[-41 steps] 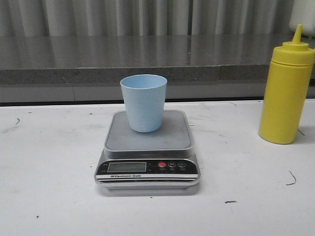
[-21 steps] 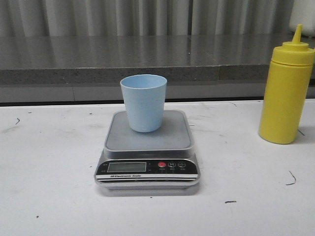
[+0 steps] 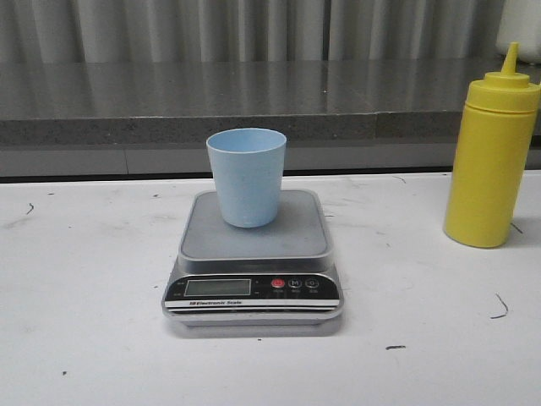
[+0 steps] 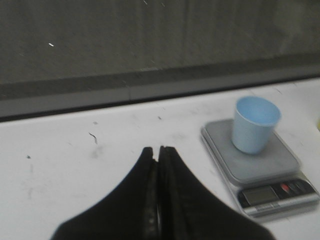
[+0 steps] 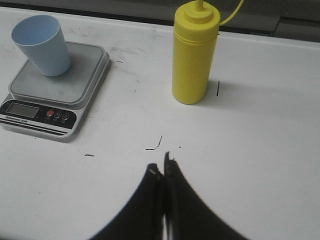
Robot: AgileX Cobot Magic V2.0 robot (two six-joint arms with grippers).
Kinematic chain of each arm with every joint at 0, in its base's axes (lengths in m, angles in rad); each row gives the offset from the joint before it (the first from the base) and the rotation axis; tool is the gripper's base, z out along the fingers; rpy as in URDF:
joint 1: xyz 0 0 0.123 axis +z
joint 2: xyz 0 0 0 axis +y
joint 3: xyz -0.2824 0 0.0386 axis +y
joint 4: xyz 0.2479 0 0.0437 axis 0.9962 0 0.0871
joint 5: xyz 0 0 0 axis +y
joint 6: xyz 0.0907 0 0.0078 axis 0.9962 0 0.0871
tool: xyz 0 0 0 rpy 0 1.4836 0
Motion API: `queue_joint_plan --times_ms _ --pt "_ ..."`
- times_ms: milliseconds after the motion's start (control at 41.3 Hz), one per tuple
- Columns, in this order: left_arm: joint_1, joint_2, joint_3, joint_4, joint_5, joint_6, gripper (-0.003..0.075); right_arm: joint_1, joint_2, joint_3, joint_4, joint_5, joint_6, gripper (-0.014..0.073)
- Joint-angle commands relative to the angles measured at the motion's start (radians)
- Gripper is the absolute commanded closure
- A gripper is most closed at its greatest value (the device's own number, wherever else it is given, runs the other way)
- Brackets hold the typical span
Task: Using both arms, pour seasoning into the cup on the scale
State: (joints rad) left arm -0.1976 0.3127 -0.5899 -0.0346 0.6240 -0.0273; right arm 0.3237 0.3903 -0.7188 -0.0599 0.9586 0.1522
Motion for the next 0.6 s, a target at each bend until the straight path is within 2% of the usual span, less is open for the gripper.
queue_joint_plan --times_ms 0,218,387,580 --pt "0.084 -0.091 0.11 -0.002 -0.225 -0.005 0.074 0.002 0.007 -0.031 -0.004 -0.064 -0.006 0.0662" --pt "0.199 -0.279 0.388 -0.002 -0.376 -0.005 0.074 0.002 0.007 -0.031 -0.004 -0.064 -0.006 0.0662" --pt "0.206 -0.336 0.519 -0.002 -0.502 -0.005 0.074 0.002 0.007 -0.031 -0.004 -0.064 -0.006 0.0662" --pt "0.204 -0.336 0.599 -0.004 -0.649 -0.005 0.074 0.002 0.007 -0.031 -0.004 -0.064 -0.006 0.0662"
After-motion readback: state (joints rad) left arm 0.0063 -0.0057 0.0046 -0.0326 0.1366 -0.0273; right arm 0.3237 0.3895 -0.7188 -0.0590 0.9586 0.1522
